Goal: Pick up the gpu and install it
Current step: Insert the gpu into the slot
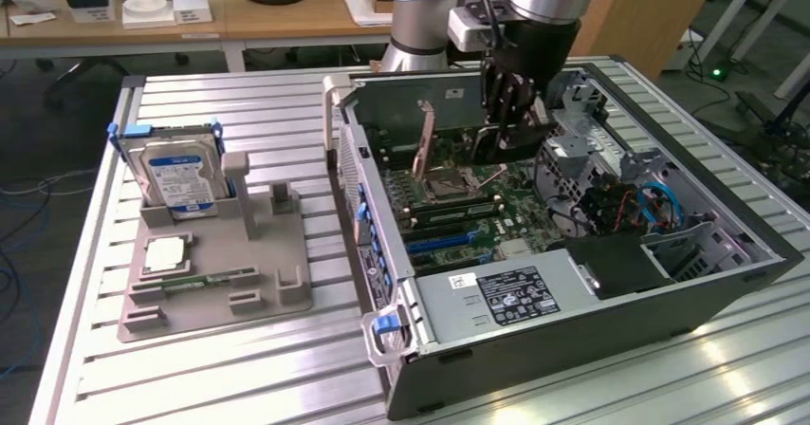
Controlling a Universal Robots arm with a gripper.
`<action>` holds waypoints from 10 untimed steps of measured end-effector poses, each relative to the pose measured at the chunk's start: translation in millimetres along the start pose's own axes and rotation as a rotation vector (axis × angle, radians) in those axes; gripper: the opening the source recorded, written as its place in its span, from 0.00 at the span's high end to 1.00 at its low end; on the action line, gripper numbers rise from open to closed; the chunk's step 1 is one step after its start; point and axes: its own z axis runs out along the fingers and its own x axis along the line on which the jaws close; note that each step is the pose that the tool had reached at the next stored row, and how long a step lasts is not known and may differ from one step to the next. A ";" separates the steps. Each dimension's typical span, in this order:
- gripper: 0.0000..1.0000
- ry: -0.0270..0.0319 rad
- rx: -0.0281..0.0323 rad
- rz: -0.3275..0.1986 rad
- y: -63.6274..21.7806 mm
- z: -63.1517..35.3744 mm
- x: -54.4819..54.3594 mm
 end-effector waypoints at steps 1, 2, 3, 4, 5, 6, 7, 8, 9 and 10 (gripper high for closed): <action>0.72 0.0007 0.0000 -0.001 0.8 1.4 0.0; 0.72 0.0008 0.0000 -0.001 2.0 3.0 0.1; 0.72 0.0012 0.0001 -0.001 3.5 3.8 1.4; 0.72 0.0011 0.0000 -0.001 4.5 4.3 4.7; 0.72 0.0007 0.0001 -0.001 5.0 4.9 8.5; 0.72 0.0008 0.0001 -0.001 5.5 5.5 11.1; 0.72 0.0011 0.0000 -0.001 6.8 6.4 13.1; 0.72 0.0007 0.0001 -0.001 8.4 7.9 14.2; 0.72 0.0006 0.0002 -0.001 11.9 9.8 14.4; 0.72 0.0013 0.0000 -0.001 16.3 11.5 14.5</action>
